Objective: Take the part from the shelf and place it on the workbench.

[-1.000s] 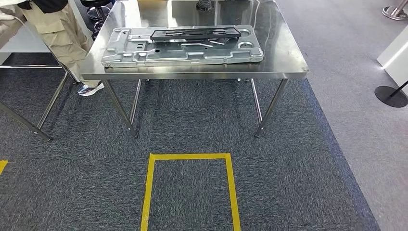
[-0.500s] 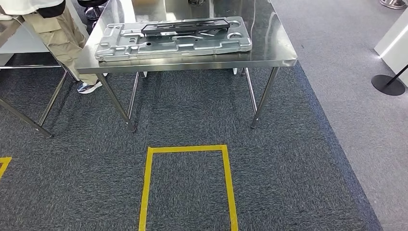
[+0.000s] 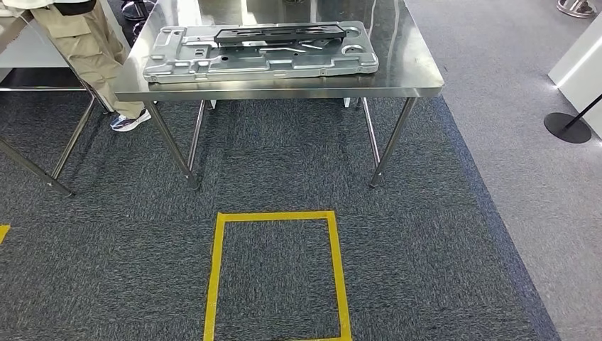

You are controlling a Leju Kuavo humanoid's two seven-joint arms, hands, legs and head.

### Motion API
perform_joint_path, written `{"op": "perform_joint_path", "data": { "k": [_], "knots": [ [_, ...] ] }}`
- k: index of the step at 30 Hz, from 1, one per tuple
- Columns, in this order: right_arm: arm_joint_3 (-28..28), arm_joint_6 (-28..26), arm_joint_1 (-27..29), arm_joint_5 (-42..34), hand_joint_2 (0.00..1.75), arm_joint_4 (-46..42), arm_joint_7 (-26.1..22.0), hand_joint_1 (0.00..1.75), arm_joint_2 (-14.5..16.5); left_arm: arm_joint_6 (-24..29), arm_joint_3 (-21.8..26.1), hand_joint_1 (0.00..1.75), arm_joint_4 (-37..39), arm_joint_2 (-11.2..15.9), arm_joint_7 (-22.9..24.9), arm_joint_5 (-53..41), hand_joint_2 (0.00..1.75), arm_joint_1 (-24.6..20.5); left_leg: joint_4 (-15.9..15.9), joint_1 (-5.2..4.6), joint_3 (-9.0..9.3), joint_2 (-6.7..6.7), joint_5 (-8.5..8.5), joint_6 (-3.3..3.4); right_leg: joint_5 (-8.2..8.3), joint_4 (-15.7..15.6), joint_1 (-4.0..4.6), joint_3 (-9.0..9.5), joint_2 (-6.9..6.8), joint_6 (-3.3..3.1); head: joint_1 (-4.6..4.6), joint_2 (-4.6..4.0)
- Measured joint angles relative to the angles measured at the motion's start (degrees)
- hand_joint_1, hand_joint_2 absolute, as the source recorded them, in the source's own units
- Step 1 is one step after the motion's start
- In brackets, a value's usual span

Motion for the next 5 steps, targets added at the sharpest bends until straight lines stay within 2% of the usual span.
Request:
{"op": "perform_joint_path", "data": {
  "k": [1, 5],
  "knots": [
    [-0.23, 0.01, 0.00, -0.14, 1.75, 0.00, -0.09, 0.00, 0.04, 0.00, -0.01, 0.00, 0.00, -0.01, -0.10, 0.00, 1.75, -0.02, 0.00, -0.05, -0.01, 0.00, 0.03, 0.05, 0.02, 0.00, -0.05, -0.03, 0.00, 0.09, 0.00, 0.00],
    [-1.11, 0.03, 0.00, -0.40, 1.75, 0.00, -0.49, 0.00, 0.12, 0.04, -0.14, 0.00, 0.00, -0.02, -0.51, 0.00, 1.75, -0.04, 0.01, -0.13, -0.02, 0.00, 0.12, 0.21, 0.13, -0.01, -0.11, -0.07, 0.00, 0.32, -0.01, 0.00]
  ]
}}
